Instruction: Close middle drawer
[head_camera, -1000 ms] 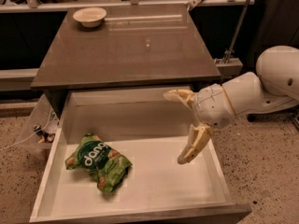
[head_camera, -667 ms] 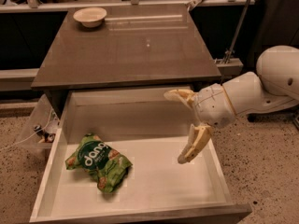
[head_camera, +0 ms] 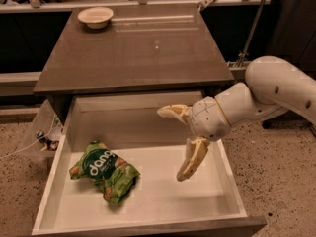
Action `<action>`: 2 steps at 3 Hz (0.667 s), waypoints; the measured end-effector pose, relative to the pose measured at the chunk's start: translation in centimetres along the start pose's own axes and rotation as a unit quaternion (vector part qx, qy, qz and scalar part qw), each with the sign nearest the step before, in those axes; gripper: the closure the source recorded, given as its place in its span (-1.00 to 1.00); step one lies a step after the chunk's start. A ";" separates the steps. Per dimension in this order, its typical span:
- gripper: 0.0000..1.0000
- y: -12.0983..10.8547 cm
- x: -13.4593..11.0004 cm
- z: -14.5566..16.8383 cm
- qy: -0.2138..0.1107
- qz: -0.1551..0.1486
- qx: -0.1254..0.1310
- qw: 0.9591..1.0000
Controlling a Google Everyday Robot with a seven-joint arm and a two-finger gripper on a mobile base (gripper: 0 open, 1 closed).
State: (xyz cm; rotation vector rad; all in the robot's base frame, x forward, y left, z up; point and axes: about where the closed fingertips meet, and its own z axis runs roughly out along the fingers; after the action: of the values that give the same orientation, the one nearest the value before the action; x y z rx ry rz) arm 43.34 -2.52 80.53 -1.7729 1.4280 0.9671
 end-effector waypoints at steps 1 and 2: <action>-1.00 0.3 0.8 1.6 -0.017 0.009 -0.025 1.000; -1.00 0.9 1.2 2.9 -0.025 0.013 -0.045 0.999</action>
Offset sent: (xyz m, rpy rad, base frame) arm -0.0195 0.0228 -0.0382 0.0452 0.1134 0.0971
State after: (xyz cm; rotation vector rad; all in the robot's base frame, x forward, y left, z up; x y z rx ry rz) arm 42.17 -0.81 77.94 -1.7858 1.3993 1.0982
